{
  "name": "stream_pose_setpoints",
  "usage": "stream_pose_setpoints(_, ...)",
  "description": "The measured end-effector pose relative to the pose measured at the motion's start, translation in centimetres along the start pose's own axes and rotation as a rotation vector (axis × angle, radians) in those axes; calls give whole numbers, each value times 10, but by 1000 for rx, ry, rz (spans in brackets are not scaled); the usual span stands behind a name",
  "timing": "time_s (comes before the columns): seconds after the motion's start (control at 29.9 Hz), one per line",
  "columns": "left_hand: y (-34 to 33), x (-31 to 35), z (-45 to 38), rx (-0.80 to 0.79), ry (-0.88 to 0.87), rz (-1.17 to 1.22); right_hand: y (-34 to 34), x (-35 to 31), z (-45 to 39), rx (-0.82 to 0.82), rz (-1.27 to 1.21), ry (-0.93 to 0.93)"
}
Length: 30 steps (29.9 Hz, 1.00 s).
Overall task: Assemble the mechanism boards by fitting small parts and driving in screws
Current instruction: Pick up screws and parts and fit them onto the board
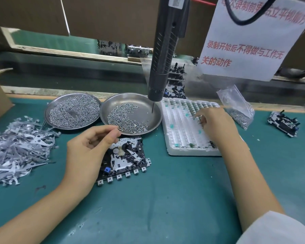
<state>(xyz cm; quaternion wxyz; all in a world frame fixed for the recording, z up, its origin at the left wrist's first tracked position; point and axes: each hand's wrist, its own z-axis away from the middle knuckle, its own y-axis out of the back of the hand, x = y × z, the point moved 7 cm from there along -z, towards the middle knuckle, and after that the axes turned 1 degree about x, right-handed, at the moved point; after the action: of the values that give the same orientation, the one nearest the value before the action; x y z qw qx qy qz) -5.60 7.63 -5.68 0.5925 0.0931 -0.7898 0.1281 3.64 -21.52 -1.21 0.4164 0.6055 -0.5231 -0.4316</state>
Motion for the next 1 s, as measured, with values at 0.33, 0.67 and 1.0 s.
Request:
stream_pose_setpoints(0.33, -3, 1, 2, -22, -19, 23, -3, 2, 0, 17, 55, 13)
stream_pose_setpoints(0.67, -8, 10, 11, -57, -58, -13, 8, -83, 49, -452, -1166, 76)
stream_pose_setpoints(1.0, -12, 13, 12, -112, -75, -2, -25, -128, 66, -466, -1556, 17)
